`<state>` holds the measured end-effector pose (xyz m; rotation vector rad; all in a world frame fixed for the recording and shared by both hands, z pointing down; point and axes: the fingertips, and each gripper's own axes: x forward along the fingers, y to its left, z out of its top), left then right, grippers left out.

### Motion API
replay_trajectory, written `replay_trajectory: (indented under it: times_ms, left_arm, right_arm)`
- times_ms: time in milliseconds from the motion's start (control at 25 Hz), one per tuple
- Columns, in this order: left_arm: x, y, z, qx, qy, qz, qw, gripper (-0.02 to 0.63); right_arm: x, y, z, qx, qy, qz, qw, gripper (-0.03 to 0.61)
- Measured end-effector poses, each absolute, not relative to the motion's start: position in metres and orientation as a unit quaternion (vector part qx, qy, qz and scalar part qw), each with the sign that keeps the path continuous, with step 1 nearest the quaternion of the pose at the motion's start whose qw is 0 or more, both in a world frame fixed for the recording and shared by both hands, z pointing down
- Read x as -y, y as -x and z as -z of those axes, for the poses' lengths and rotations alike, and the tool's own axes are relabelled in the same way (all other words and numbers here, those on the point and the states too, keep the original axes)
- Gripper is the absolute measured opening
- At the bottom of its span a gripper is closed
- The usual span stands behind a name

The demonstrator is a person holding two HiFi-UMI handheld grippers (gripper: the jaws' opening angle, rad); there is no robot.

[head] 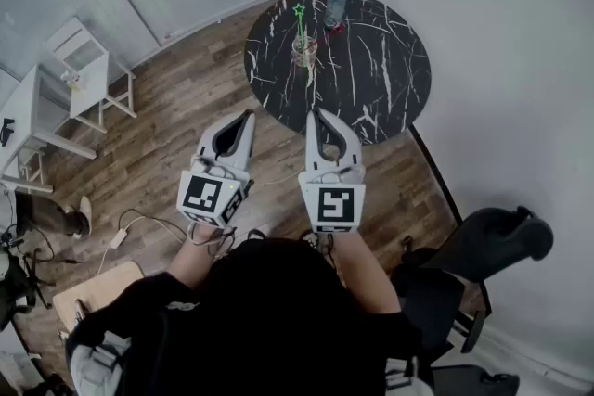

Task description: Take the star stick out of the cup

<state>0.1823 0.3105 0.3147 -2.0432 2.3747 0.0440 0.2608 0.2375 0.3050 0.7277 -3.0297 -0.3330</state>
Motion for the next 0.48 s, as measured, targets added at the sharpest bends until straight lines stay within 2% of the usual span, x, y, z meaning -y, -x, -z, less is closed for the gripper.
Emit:
replay_trajectory:
  times_ms: [200,480]
  left_arm:
    - [-0.332,-0.163,-0.325,-0.750,0.661,-0.004,-0.009,-0.002]
    - [-0.383,-0.120,-0.351,-0.748,0.662,0.018,-0.031,-0.002]
  right_arm:
    - [-0.262,-0.239,-0.304,0.974,-0.213,0.082,-0.021,-0.003]
    - [-0.304,-0.203,-0.334,0.986,-0.146,0.087,0.008,-0.003]
